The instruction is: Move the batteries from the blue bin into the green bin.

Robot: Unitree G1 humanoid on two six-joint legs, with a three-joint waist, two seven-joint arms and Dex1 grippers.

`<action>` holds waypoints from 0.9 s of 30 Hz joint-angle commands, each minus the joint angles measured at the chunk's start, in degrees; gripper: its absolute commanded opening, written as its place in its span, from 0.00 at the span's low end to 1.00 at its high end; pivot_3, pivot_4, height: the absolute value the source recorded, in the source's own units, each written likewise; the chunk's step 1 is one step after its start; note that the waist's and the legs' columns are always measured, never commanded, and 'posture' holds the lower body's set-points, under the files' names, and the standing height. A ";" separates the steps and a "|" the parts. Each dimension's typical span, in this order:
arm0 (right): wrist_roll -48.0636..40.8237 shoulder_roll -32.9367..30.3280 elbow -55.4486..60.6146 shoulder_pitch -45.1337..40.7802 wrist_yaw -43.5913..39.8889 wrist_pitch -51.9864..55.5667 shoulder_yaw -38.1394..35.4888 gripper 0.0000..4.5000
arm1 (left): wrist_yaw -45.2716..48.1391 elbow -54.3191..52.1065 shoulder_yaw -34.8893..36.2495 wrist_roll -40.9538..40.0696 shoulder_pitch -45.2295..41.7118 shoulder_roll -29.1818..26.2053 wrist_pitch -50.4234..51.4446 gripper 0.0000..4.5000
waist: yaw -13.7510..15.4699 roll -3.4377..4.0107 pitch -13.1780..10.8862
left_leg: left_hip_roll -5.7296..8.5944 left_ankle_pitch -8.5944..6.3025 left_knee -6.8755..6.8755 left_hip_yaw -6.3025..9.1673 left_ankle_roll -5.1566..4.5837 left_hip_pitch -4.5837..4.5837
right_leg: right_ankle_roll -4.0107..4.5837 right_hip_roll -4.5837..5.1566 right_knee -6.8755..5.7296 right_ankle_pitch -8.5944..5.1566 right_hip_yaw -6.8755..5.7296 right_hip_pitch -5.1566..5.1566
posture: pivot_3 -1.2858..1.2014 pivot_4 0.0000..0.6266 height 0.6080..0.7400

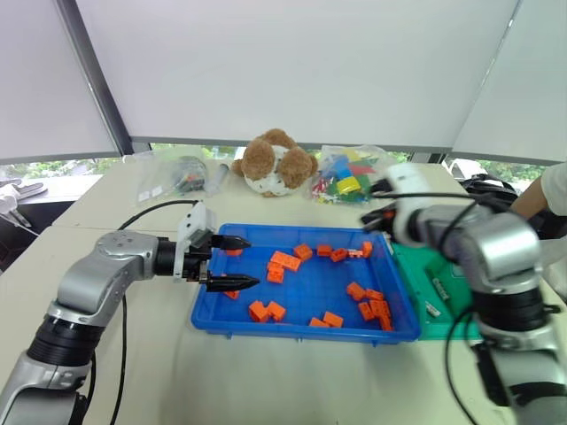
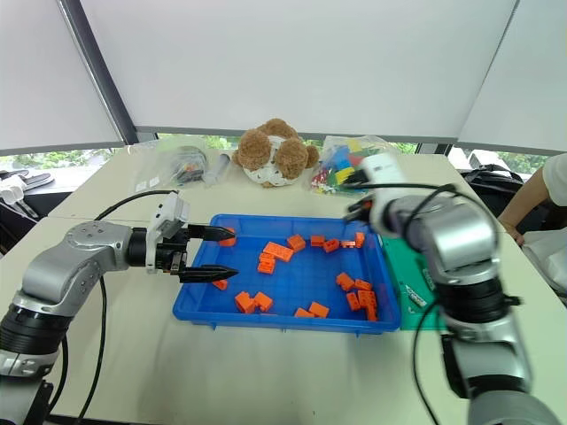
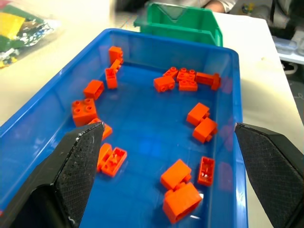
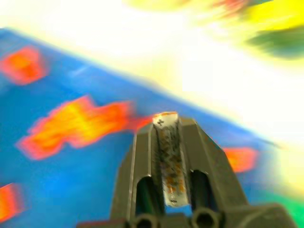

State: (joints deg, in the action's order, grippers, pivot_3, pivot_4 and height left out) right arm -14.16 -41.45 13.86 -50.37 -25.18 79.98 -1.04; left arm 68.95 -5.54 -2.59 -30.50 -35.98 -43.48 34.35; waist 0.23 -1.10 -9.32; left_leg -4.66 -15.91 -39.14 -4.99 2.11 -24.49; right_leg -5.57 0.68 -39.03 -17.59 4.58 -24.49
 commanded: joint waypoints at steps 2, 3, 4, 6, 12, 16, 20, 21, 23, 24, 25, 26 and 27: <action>-0.45 -11.39 1.10 7.47 -5.80 -5.20 -3.00 0.01 | 0.55 -0.85 0.81 -0.67 -1.09 0.74 -1.07 1.00 | -0.15 0.00 0.00 | -0.01 0.00 0.02 0.01 -0.01 0.01 | 0.00 -0.02 0.00 0.00 0.01 -0.01 | 0.52 0.24 0.95; -0.78 -13.94 1.73 10.11 -7.28 -5.91 -3.49 0.01 | 0.59 -0.75 0.80 -0.62 -1.09 0.91 -1.08 1.00 | -0.08 0.00 0.00 | 0.00 0.00 0.03 0.01 -0.01 0.01 | 0.00 -0.03 0.00 0.00 0.02 -0.02 | 0.52 0.24 0.95; -1.12 -15.61 1.93 12.27 -8.16 -6.42 -4.09 0.01 | 0.67 -0.59 0.80 -0.51 -1.08 1.04 -1.14 1.00 | -0.15 0.00 0.00 | 0.00 -0.01 0.06 0.03 -0.01 0.01 | 0.00 -0.03 -0.01 0.00 0.02 -0.02 | 0.52 0.24 0.95; -1.25 -17.17 1.55 15.38 -8.75 -7.62 -4.77 0.01 | 0.85 -0.21 0.75 -0.32 -1.11 1.16 -1.28 1.00 | -0.98 0.01 0.00 | -0.01 -0.01 0.04 0.02 -0.02 0.02 | 0.00 -0.04 -0.01 0.00 0.04 -0.03 | 0.52 0.24 0.95; -1.91 -18.12 0.22 23.08 -10.80 -10.79 -7.47 0.66 | 1.28 0.31 1.04 -0.55 -1.16 1.23 -0.79 1.00 | -1.34 0.01 0.00 | -0.04 -0.01 0.02 0.04 -0.02 0.08 | -0.01 -0.09 -0.10 0.00 0.09 -0.02 | 0.52 0.24 0.95; -2.94 -19.12 0.05 23.93 -12.44 -12.05 -9.03 1.00 | 1.59 0.55 1.81 -1.64 -1.47 0.97 0.48 1.00 | -1.04 0.01 0.00 | -0.04 0.00 0.00 0.03 -0.01 0.08 | -0.01 -0.08 -0.09 0.00 0.09 -0.02 | 0.52 0.24 0.95; -7.06 -21.39 3.78 23.45 -18.63 -15.32 -11.40 1.00 | 2.10 0.74 2.40 -2.16 -1.59 0.15 0.91 1.00 | -0.95 0.01 0.00 | -0.03 0.00 -0.01 0.02 -0.01 0.07 | -0.01 -0.07 -0.09 0.00 0.10 -0.02 | 0.52 0.24 0.95; -8.87 -21.97 5.40 23.22 -20.86 -16.10 -12.34 1.00 | 2.24 0.85 2.50 -2.22 -1.67 -0.18 0.93 1.00 | -0.96 0.03 -0.01 | -0.03 0.00 -0.01 0.02 -0.01 0.07 | -0.01 -0.07 -0.09 0.00 0.10 -0.02 | 0.52 0.24 0.95; -12.47 -22.95 8.61 22.96 -24.78 -17.25 -13.81 1.00 | 2.53 0.97 2.80 -2.40 -1.66 -0.83 1.00 1.00 | -0.96 0.03 -0.01 | -0.03 0.00 0.00 0.05 -0.01 0.08 | -0.01 -0.08 -0.09 0.00 0.08 -0.01 | 0.52 0.24 0.95; -14.03 -23.32 10.05 22.88 -26.21 -17.55 -14.24 1.00 | 2.57 0.97 2.95 -2.36 -1.62 -1.09 1.01 1.00 | -1.01 0.03 -0.01 | -0.04 0.00 0.00 0.06 -0.01 0.07 | -0.01 -0.08 -0.09 0.00 0.07 -0.01 | 0.52 0.24 0.95; -15.35 -23.64 11.29 22.83 -27.40 -17.91 -14.56 1.00 | 2.60 0.95 3.08 -2.37 -1.61 -1.31 1.08 1.00 | -1.03 0.03 -0.01 | -0.04 -0.01 0.00 0.06 -0.01 0.08 | -0.01 -0.08 -0.09 0.00 0.07 -0.01 | 0.52 0.24 0.95; -16.95 -23.85 12.63 22.57 -28.43 -17.72 -14.76 1.00 | 2.69 0.89 3.25 -2.41 -1.55 -1.56 1.17 1.00 | -1.01 0.03 -0.01 | -0.04 -0.01 0.00 0.07 -0.02 0.08 | -0.01 -0.08 -0.09 0.00 0.07 0.00 | 0.52 0.24 0.95; -18.41 -24.02 13.81 22.39 -29.24 -17.41 -14.87 1.00 | 2.77 0.82 3.36 -2.40 -1.43 -1.81 1.22 1.00 | -1.00 0.03 -0.01 | -0.04 -0.01 0.00 0.07 -0.01 0.08 | -0.01 -0.08 -0.08 0.00 0.06 0.01 | 0.52 0.24 0.95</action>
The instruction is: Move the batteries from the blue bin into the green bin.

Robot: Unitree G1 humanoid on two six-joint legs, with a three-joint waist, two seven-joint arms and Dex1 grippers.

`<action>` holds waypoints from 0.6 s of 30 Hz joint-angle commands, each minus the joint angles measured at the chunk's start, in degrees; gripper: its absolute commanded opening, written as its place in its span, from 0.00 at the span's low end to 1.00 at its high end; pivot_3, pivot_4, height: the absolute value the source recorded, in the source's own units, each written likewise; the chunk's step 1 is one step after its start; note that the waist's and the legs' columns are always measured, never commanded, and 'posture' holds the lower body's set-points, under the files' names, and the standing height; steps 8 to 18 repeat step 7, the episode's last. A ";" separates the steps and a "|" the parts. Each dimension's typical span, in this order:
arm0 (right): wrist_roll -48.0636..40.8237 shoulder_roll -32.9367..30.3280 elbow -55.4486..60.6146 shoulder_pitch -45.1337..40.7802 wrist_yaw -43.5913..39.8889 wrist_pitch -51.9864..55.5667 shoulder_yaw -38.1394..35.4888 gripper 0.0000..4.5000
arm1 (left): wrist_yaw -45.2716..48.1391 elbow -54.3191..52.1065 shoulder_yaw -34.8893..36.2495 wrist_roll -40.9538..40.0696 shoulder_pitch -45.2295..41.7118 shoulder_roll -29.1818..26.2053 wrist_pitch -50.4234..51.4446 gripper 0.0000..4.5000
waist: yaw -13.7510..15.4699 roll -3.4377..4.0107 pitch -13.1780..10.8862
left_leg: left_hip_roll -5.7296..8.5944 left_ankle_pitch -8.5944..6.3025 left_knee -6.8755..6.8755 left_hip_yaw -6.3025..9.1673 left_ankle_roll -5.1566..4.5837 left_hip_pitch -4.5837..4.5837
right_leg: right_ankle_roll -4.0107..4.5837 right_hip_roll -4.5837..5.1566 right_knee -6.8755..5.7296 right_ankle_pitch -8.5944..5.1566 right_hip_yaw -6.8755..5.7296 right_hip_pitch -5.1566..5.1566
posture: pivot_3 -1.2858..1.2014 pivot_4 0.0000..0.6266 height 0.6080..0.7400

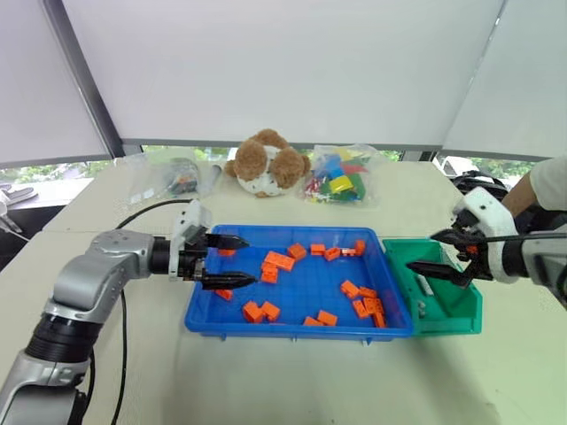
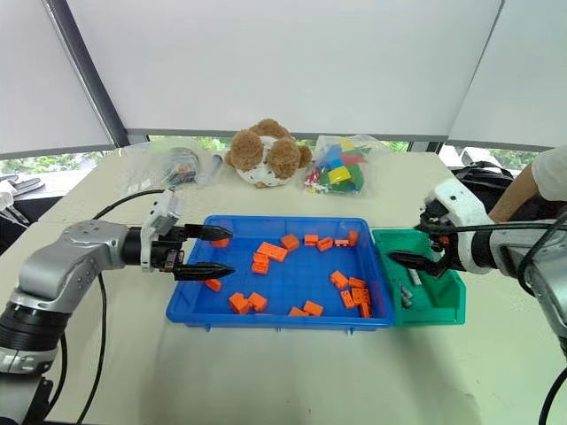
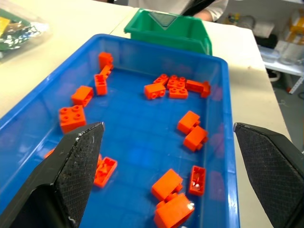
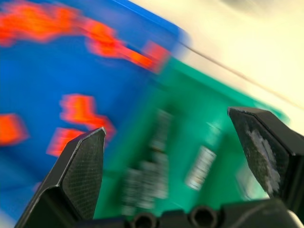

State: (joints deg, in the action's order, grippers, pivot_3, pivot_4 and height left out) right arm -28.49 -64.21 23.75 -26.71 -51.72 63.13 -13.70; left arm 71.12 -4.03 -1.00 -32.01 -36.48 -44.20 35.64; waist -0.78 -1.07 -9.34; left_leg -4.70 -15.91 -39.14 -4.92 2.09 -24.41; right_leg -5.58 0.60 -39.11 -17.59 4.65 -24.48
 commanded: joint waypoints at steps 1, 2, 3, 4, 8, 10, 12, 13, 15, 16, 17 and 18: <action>-5.40 -1.70 5.25 -1.15 -3.76 -0.48 -2.17 1.00 | 0.70 -0.82 1.82 -0.81 -0.73 -1.43 -0.04 1.00 | 0.04 0.00 0.00 | 0.00 0.00 0.00 0.00 0.00 0.00 | 0.00 0.00 0.00 0.00 0.00 0.00 | 0.52 0.24 0.95; -6.29 -2.04 6.10 -1.01 -4.39 -0.43 -2.15 1.00 | 0.77 -0.91 1.82 -0.74 -0.59 -1.67 -0.05 1.00 | 0.04 0.00 0.00 | 0.00 0.00 0.00 0.00 0.00 0.00 | 0.00 0.00 0.00 0.00 0.00 0.00 | 0.52 0.24 0.95; -6.94 -2.38 6.99 -0.82 -4.88 -0.63 -1.90 1.00 | 0.96 -1.03 1.88 -0.71 -0.29 -2.06 -0.07 1.00 | 0.10 0.00 0.00 | 0.00 0.00 0.00 0.00 0.00 0.00 | 0.00 0.00 0.00 0.00 0.00 0.00 | 0.52 0.24 0.95; -7.46 -2.54 7.54 -0.85 -5.04 -0.65 -1.68 1.00 | 1.14 -1.16 1.96 -0.77 -0.05 -2.41 0.02 1.00 | 0.15 0.00 0.00 | 0.00 0.00 -0.01 0.00 0.00 0.00 | 0.00 0.01 0.00 0.00 0.00 0.01 | 0.52 0.24 0.95; -8.26 -2.79 8.26 -1.15 -4.77 -0.84 -0.98 1.00 | 1.78 -1.36 2.56 -1.59 0.36 -3.40 0.74 1.00 | 0.14 0.00 0.00 | 0.01 0.00 -0.02 -0.01 0.00 -0.01 | 0.00 0.03 0.01 0.00 0.00 0.01 | 0.52 0.24 0.95; -8.26 -2.79 8.26 -1.15 -4.77 -0.84 -0.98 1.00 | 1.78 -1.36 2.56 -1.59 0.36 -3.40 0.74 1.00 | 0.14 0.00 0.00 | 0.01 0.00 -0.02 -0.01 0.00 -0.01 | 0.00 0.03 0.01 0.00 0.00 0.01 | 0.52 0.24 0.95; -8.26 -2.79 8.26 -1.15 -4.77 -0.84 -0.98 1.00 | 1.78 -1.36 2.56 -1.59 0.36 -3.40 0.74 1.00 | 0.14 0.00 0.00 | 0.01 0.00 -0.02 -0.01 0.00 -0.01 | 0.00 0.03 0.01 0.00 0.00 0.01 | 0.52 0.24 0.95; -8.26 -2.79 8.26 -1.15 -4.77 -0.84 -0.98 1.00 | 1.78 -1.36 2.56 -1.59 0.36 -3.40 0.74 1.00 | 0.14 0.00 0.00 | 0.01 0.00 -0.02 -0.01 0.00 -0.01 | 0.00 0.03 0.01 0.00 0.00 0.01 | 0.52 0.24 0.95; -8.26 -2.79 8.26 -1.15 -4.77 -0.84 -0.98 1.00 | 1.78 -1.36 2.56 -1.59 0.36 -3.40 0.74 1.00 | 0.14 0.00 0.00 | 0.01 0.00 -0.02 -0.01 0.00 -0.01 | 0.00 0.03 0.01 0.00 0.00 0.01 | 0.52 0.24 0.95; -8.26 -2.79 8.26 -1.15 -4.77 -0.84 -0.98 1.00 | 1.78 -1.36 2.56 -1.59 0.36 -3.40 0.74 1.00 | 0.14 0.00 0.00 | 0.01 0.00 -0.02 -0.01 0.00 -0.01 | 0.00 0.03 0.01 0.00 0.00 0.01 | 0.52 0.24 0.95; -8.26 -2.79 8.26 -1.15 -4.77 -0.84 -0.98 1.00 | 1.78 -1.36 2.56 -1.59 0.36 -3.40 0.74 1.00 | 0.14 0.00 0.00 | 0.01 0.00 -0.02 -0.01 0.00 -0.01 | 0.00 0.03 0.01 0.00 0.00 0.01 | 0.52 0.24 0.95; -8.26 -2.79 8.26 -1.15 -4.77 -0.84 -0.98 1.00 | 1.78 -1.36 2.56 -1.59 0.36 -3.40 0.74 1.00 | 0.14 0.00 0.00 | 0.01 0.00 -0.02 -0.01 0.00 -0.01 | 0.00 0.03 0.01 0.00 0.00 0.01 | 0.52 0.24 0.95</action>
